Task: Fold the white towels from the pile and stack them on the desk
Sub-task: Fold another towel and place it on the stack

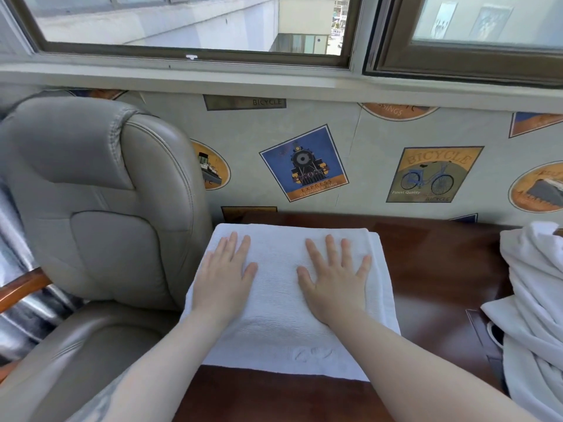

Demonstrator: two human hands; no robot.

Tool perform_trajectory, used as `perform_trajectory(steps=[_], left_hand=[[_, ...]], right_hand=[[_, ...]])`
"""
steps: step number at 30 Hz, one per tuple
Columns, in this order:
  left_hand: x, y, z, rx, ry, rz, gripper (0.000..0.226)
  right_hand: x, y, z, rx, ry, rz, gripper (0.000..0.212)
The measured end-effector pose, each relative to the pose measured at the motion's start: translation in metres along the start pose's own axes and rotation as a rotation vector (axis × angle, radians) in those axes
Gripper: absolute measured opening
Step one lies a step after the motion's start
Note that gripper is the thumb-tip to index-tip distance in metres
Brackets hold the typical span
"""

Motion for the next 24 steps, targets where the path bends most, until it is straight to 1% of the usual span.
perform_trajectory(steps=[2, 4, 5, 7, 8, 9, 10, 11, 12, 13, 15, 16, 18, 19, 20, 22, 24], left_hand=[[-0.010, -0.001, -0.018, 0.022, 0.063, -0.048, 0.063], [-0.013, -0.002, -0.020, -0.004, 0.099, -0.050, 0.064], [-0.012, -0.002, -0.017, 0.001, 0.103, -0.040, 0.063], [-0.012, -0.002, -0.014, 0.023, 0.103, -0.026, 0.063], [-0.013, -0.002, -0.017, 0.021, 0.104, -0.024, 0.063], [-0.016, -0.002, -0.020, 0.015, 0.109, -0.026, 0.063], [-0.019, -0.003, -0.022, 0.014, 0.109, -0.034, 0.063], [-0.021, -0.002, -0.020, 0.017, 0.101, -0.041, 0.064], [-0.021, -0.001, -0.018, 0.022, 0.091, -0.047, 0.064], [-0.021, 0.000, -0.016, 0.040, 0.092, -0.052, 0.064], [-0.023, 0.008, -0.017, 0.119, 0.097, -0.035, 0.063], [-0.026, 0.011, -0.015, 0.155, 0.102, -0.007, 0.063], [-0.036, 0.020, -0.010, 0.206, 0.131, 0.087, 0.059], [-0.043, 0.019, 0.011, 0.184, 0.111, 0.136, 0.055], [-0.049, 0.013, 0.037, 0.151, 0.076, 0.145, 0.053], [-0.079, -0.019, 0.115, 0.115, -0.076, 0.048, 0.054], [-0.127, -0.062, 0.205, 0.079, -0.308, -0.106, 0.057]], right_hand=[[0.000, 0.001, -0.003, -0.007, 0.015, -0.010, 0.071], [-0.003, 0.005, -0.003, 0.016, 0.024, -0.002, 0.068], [-0.005, 0.009, -0.004, 0.053, 0.037, 0.017, 0.066], [-0.020, 0.020, -0.003, 0.202, 0.102, 0.079, 0.061], [-0.029, 0.023, -0.003, 0.284, 0.158, 0.095, 0.058], [-0.040, 0.025, -0.002, 0.312, 0.226, 0.097, 0.056], [-0.051, 0.024, 0.000, 0.281, 0.270, 0.086, 0.055], [-0.060, 0.023, 0.011, 0.223, 0.268, 0.084, 0.055], [-0.066, 0.020, 0.029, 0.186, 0.203, 0.066, 0.055], [-0.072, 0.015, 0.053, 0.184, 0.090, 0.026, 0.055], [-0.095, 0.004, 0.101, 0.210, -0.109, -0.093, 0.054], [-0.117, 0.000, 0.124, 0.182, -0.183, -0.142, 0.054], [-0.166, -0.013, 0.160, 0.183, -0.334, -0.150, 0.058], [-0.200, -0.020, 0.181, 0.218, -0.438, -0.136, 0.061], [-0.227, -0.032, 0.189, 0.259, -0.513, -0.158, 0.064], [-0.278, -0.054, 0.193, 0.353, -0.594, -0.249, 0.071], [-0.306, -0.069, 0.196, 0.358, -0.596, -0.340, 0.075]])
Point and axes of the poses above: each hand's wrist, its own x-axis towards the middle knuckle, its own y-axis out of the back of the hand, z = x × y, the point moved 10 cm from there along x, towards the middle knuckle, and after that the axes turned 3 degrees about -x, right-handed, at the moved point
